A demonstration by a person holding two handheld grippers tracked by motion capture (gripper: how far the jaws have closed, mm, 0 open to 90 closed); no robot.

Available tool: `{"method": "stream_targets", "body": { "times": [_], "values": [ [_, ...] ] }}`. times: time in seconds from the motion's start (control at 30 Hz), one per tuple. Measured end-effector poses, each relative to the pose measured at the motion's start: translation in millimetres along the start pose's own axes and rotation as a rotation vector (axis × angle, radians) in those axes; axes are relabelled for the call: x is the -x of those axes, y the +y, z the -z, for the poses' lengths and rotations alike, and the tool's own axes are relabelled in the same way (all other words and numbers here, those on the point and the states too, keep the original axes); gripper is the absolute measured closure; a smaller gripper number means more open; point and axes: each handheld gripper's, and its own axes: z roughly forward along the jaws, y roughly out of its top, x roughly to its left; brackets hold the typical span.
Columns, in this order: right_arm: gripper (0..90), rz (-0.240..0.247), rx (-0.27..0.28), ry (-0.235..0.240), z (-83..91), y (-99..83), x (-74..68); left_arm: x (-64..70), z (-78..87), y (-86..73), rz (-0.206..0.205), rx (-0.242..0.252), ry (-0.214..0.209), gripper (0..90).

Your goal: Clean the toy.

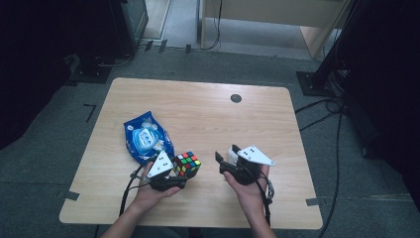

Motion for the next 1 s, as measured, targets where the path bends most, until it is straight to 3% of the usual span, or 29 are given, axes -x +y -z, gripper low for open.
{"method": "stream_targets", "body": {
  "times": [0.1, 0.2, 0.3, 0.43, 0.53, 0.6, 0.77, 0.87, 0.93, 1.0],
  "values": [
    [27.3, -0.033, -0.012, 0.111, -3.0, 1.5, -20.3, 4.1, -1.9, -0.3, -0.015, -0.005, 0.011, 34.0],
    [27.4, -0.077, -0.065, 0.205, -9.9, -2.0, -37.5, 9.2, -3.4, -0.3, -0.037, -0.008, 0.017, 34.0],
    [27.4, -0.126, -0.092, 0.247, -15.9, -6.2, -47.5, 16.5, -6.1, -1.4, -0.076, -0.019, 0.027, 34.0],
    [26.3, -0.130, -0.151, 0.254, -23.1, -12.2, -55.2, 22.1, -6.8, -0.2, -0.102, -0.010, 0.034, 34.0],
    [33.3, -0.164, -0.185, 0.248, -27.2, -16.3, -56.4, 23.1, -5.4, 0.4, -0.113, 0.002, 0.036, 34.0],
    [34.2, -0.203, -0.180, 0.259, -27.6, -17.8, -54.7, 24.0, -5.8, 0.3, -0.119, 0.006, 0.042, 34.0],
    [34.4, -0.227, -0.176, 0.253, -24.8, -16.4, -53.3, 25.4, -7.0, 0.2, -0.123, 0.012, 0.045, 33.4],
    [34.4, -0.257, -0.129, 0.231, -19.7, -11.8, -47.3, 24.0, -9.4, -2.7, -0.126, -0.015, 0.047, 30.8],
    [34.4, -0.274, -0.116, 0.230, -17.1, -9.4, -43.1, 23.1, -7.6, -2.2, -0.112, 0.008, 0.040, 30.7],
    [34.4, -0.286, -0.115, 0.236, -17.0, -10.4, -41.2, 25.3, -6.7, -1.2, -0.130, 0.020, 0.045, 31.6]
  ]
}}
